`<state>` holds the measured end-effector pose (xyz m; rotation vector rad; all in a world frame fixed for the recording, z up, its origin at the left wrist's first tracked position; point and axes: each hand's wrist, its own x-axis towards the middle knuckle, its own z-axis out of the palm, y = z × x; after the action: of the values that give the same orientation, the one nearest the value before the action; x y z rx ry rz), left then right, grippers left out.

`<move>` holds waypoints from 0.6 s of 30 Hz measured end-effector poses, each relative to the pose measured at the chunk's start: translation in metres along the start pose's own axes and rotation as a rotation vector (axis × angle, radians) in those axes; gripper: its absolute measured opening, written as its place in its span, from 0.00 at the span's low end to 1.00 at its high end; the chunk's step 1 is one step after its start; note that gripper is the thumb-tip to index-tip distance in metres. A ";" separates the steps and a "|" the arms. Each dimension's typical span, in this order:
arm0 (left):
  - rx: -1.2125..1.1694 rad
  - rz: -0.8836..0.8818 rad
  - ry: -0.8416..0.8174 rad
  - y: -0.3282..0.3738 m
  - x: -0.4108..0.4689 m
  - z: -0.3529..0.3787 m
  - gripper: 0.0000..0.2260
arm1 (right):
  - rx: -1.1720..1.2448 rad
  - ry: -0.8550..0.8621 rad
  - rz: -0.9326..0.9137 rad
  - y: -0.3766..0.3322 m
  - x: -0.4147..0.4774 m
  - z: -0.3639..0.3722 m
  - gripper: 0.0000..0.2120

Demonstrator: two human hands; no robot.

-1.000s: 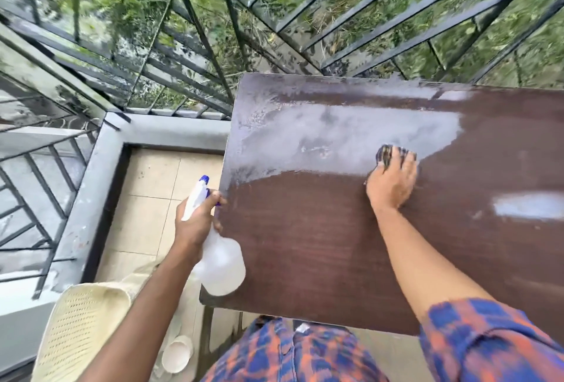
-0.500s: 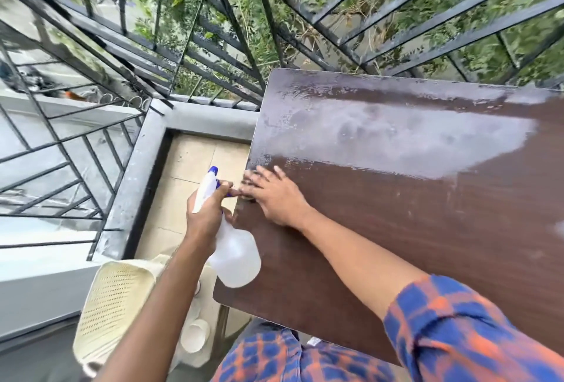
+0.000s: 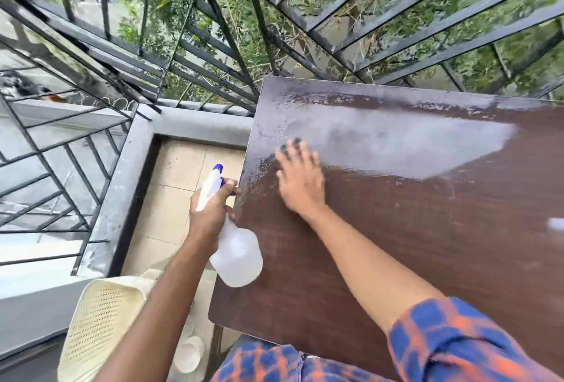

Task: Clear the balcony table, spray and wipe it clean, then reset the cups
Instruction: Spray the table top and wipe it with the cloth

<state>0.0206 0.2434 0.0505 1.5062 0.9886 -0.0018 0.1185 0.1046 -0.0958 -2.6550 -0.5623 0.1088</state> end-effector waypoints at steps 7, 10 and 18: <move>-0.129 -0.044 -0.070 -0.001 0.038 -0.007 0.05 | -0.031 -0.323 -0.739 -0.059 0.006 0.040 0.16; -0.075 -0.020 -0.084 0.002 0.056 -0.011 0.06 | -0.086 -0.304 -0.628 -0.040 0.053 0.034 0.22; -0.071 -0.034 -0.125 0.021 0.099 -0.008 0.03 | -0.117 -0.359 -0.226 -0.022 0.186 0.006 0.25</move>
<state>0.0906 0.3080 0.0163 1.4068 0.9043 -0.0831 0.2795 0.2003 -0.0898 -2.6748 -1.0075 0.5060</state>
